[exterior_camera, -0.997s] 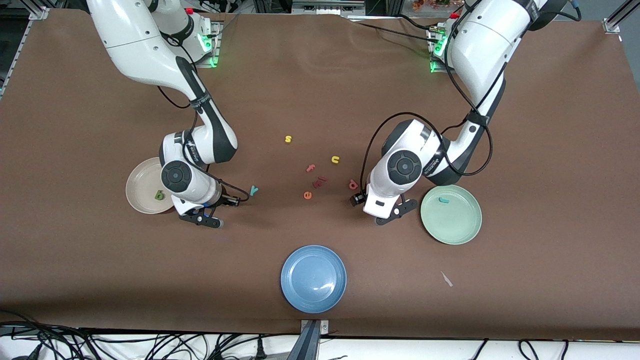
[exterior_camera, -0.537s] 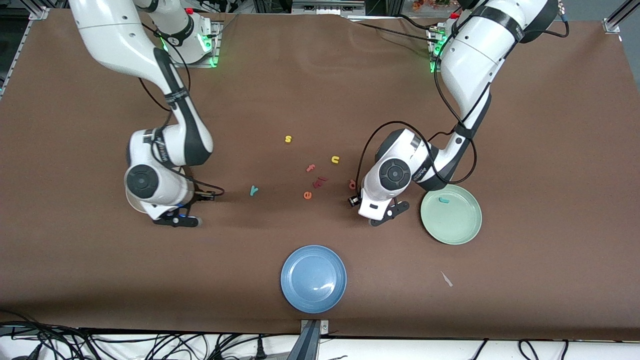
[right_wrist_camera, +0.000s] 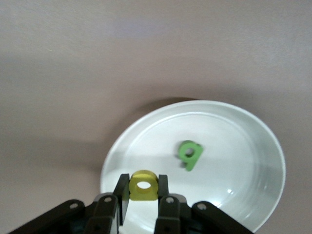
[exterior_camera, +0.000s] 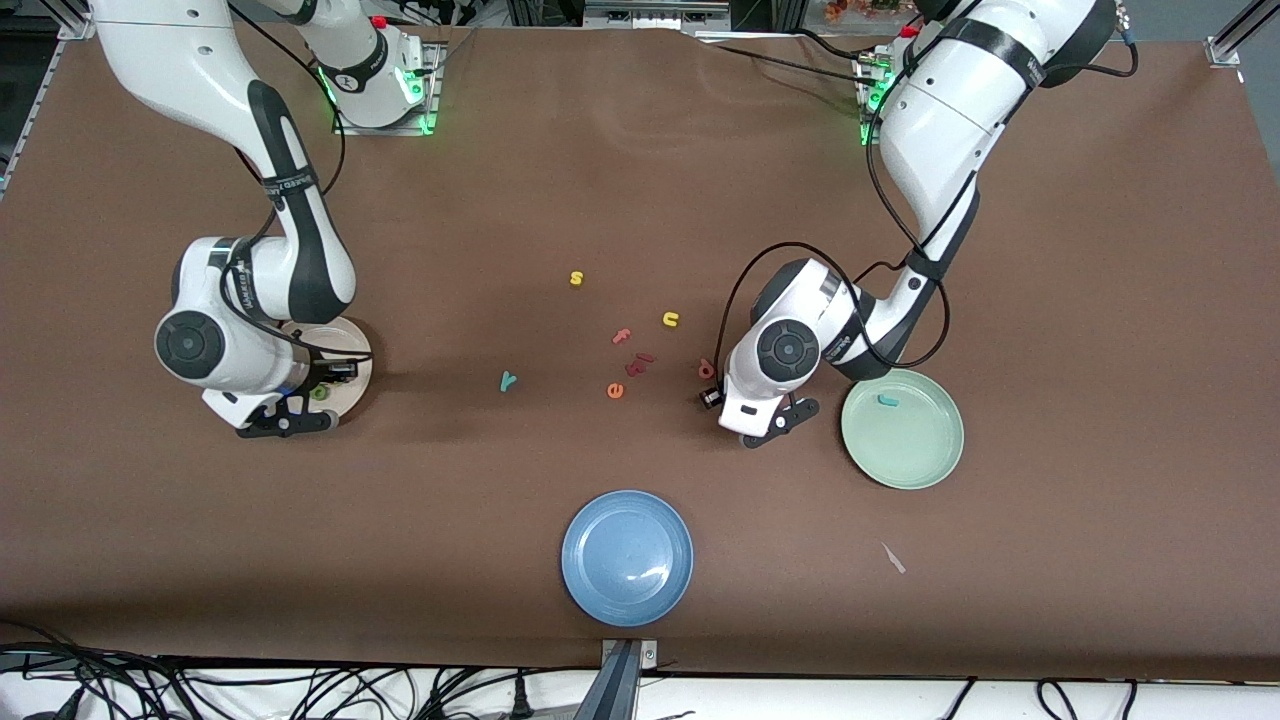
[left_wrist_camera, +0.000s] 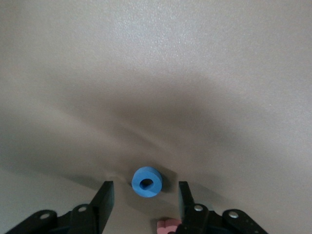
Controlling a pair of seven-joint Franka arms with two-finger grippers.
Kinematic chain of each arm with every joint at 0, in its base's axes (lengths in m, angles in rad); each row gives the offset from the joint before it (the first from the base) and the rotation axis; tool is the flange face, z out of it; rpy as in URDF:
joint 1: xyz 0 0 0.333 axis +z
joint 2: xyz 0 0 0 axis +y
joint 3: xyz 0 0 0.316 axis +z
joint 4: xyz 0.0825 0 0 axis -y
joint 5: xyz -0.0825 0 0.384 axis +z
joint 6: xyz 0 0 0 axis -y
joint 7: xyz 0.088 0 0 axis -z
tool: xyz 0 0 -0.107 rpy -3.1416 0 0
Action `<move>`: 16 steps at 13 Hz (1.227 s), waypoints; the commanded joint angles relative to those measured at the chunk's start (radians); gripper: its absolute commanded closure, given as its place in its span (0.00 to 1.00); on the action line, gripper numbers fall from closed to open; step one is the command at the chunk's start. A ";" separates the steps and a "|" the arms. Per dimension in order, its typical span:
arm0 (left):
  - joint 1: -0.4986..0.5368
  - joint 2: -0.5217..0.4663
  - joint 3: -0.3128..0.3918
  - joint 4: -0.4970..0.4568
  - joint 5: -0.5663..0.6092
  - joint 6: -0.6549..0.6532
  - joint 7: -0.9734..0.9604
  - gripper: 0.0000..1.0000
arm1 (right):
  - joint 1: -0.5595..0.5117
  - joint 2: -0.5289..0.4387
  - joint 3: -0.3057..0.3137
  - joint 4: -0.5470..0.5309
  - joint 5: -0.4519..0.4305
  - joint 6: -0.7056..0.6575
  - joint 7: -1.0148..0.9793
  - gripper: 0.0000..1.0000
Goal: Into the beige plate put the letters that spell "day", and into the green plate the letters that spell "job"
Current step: 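Drop the a on the white plate while the left carries the o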
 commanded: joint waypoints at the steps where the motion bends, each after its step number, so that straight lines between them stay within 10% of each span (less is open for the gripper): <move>1: 0.003 -0.006 0.002 -0.009 0.027 0.009 -0.019 0.45 | 0.000 -0.058 -0.017 -0.123 0.018 0.114 -0.098 0.90; 2: 0.004 -0.003 0.002 -0.009 0.027 0.014 -0.019 0.47 | 0.000 -0.058 -0.017 -0.114 0.017 0.100 -0.087 0.69; 3: 0.004 0.000 0.002 -0.012 0.027 0.014 -0.019 0.51 | 0.002 -0.049 -0.017 -0.093 0.018 0.088 -0.086 0.01; 11: 0.007 -0.009 0.002 -0.014 0.025 0.000 -0.016 0.87 | 0.029 -0.038 0.133 0.007 0.026 -0.012 0.429 0.00; 16: 0.053 -0.081 0.003 0.009 0.038 -0.116 0.000 0.87 | 0.049 0.055 0.244 0.114 0.089 0.008 0.734 0.00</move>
